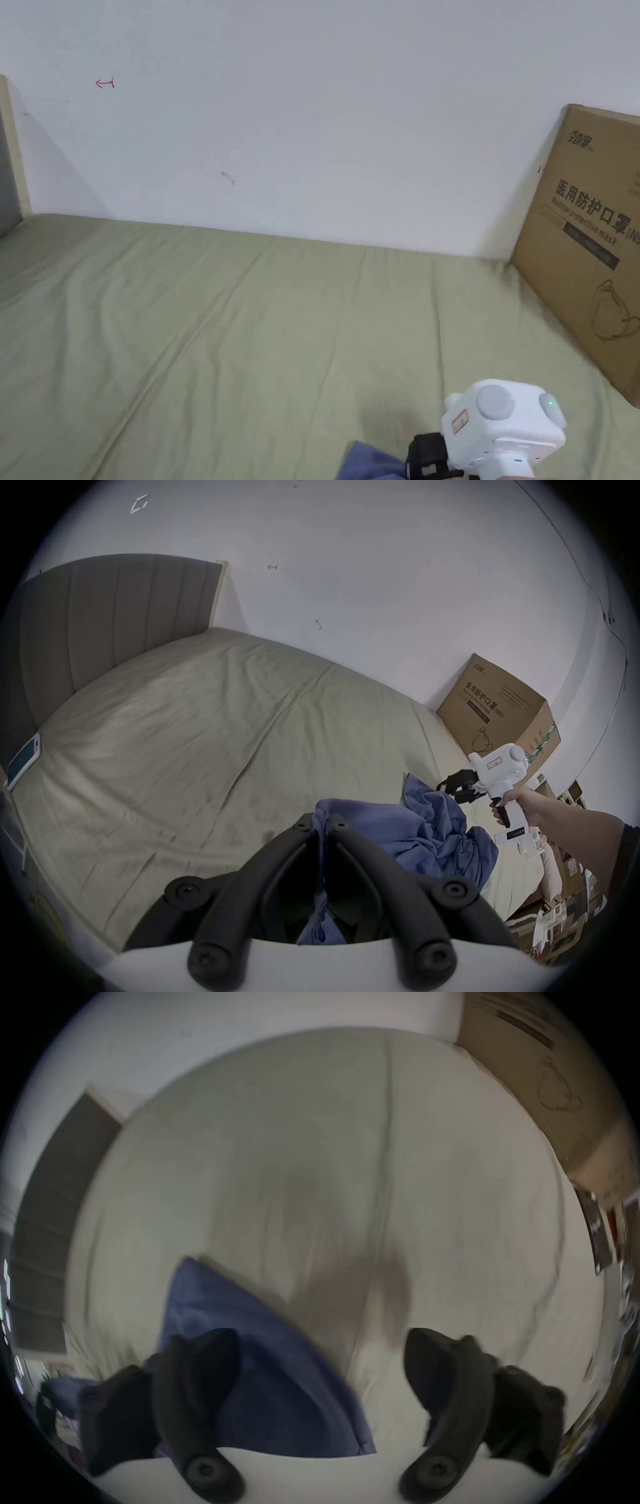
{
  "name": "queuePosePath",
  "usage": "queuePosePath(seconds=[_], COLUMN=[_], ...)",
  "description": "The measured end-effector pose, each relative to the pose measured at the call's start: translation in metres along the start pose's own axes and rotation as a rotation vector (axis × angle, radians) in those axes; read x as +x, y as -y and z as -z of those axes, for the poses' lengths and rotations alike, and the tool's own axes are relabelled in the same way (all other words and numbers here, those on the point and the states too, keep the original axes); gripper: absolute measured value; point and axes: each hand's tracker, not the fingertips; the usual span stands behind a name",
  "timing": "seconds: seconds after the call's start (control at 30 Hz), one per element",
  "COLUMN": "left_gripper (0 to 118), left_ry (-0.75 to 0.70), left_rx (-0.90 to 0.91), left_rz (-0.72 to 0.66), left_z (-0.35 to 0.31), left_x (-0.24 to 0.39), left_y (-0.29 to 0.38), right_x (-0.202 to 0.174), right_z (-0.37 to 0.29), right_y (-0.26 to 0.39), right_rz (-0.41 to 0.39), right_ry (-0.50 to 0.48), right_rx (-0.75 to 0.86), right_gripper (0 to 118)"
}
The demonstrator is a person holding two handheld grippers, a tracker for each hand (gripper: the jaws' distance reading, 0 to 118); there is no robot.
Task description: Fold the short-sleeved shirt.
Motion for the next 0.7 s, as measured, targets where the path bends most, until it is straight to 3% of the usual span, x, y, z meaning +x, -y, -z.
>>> queuePosePath(seconds=[0.07,0.1,0.13,0.17,0.3,0.4,0.53,0.7], left_gripper=[3,3,3,3,3,3,3,3], left_ry=[-0.013,-0.018,-0.023,-0.021,0.001,0.027,0.006,-0.007], left_rx=[-0.013,-0.022,-0.03,-0.031,-0.014,0.031,0.11,0.2], left_rz=[-0.003,-0.005,-0.01,-0.015,-0.039,-0.007,0.114,0.17], left_z=[0.004,0.005,0.006,0.005,-0.016,-0.036,-0.067,-0.098], left_x=[-0.003,-0.004,-0.005,-0.005,0.01,0.013,0.023,0.031], left_y=[0.001,0.002,0.003,0.003,-0.005,-0.022,-0.055,-0.11], right_x=[-0.013,-0.021,-0.025,-0.029,-0.011,0.005,0.032,0.074], right_z=[0.002,-0.005,-0.013,-0.021,-0.082,-0.145,-0.225,-0.308], right_y=[0.012,0.019,0.025,0.032,0.053,0.07,0.092,0.111], right_rz=[-0.075,-0.136,-0.192,-0.232,-0.079,-0.067,-0.074,-0.008], right_ry=[-0.029,0.025,0.023,0.0,-0.148,-0.16,-0.11,-0.052], right_rx=[-0.043,-0.002,0.034,0.045,0.148,0.258,0.386,0.526], right_gripper=[66,59,36,1,0,0,0,0])
